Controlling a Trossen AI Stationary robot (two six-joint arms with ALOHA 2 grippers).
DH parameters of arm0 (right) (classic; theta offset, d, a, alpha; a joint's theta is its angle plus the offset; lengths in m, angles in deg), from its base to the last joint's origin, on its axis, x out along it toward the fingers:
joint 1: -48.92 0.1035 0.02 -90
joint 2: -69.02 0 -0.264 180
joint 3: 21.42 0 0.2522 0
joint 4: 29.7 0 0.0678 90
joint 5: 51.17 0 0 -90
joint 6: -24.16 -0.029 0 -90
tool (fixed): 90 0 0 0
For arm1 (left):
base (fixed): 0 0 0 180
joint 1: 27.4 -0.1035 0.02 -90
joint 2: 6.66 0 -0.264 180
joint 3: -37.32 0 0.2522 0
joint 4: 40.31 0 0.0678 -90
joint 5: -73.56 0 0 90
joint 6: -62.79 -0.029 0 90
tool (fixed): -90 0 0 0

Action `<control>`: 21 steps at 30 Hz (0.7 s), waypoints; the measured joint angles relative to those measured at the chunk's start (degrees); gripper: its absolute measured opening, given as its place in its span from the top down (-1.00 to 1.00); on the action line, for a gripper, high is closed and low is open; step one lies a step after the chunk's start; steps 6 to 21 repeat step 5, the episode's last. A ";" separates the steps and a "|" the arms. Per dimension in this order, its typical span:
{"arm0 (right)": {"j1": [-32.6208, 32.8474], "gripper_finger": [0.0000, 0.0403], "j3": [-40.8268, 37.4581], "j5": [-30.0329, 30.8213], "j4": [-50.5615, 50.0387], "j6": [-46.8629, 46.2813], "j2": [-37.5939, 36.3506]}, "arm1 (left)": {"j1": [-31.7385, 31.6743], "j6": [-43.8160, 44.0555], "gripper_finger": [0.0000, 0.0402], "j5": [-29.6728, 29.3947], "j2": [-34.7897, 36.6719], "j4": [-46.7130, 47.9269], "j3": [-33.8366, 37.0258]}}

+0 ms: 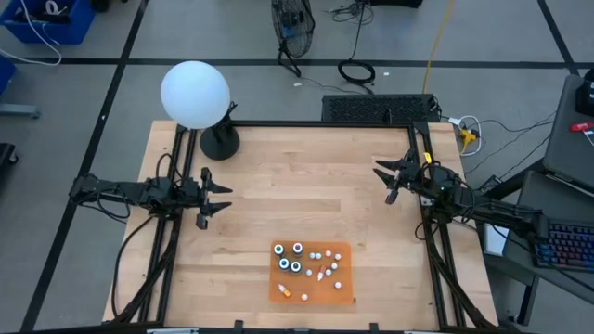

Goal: Pick & Place food coloring
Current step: Return to Home Position

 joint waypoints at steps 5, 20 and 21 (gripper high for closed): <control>0.00 0.46 0.02 0.02 0.00 -0.02 0.00 | -0.01 0.00 0.07 0.01 0.02 0.00 0.00; 0.00 0.46 0.02 0.02 0.00 -0.02 0.00 | -0.01 0.00 0.07 0.01 0.02 0.00 0.00; 0.00 0.46 0.02 0.02 0.00 -0.02 0.00 | -0.01 0.00 0.07 0.01 0.02 0.00 0.00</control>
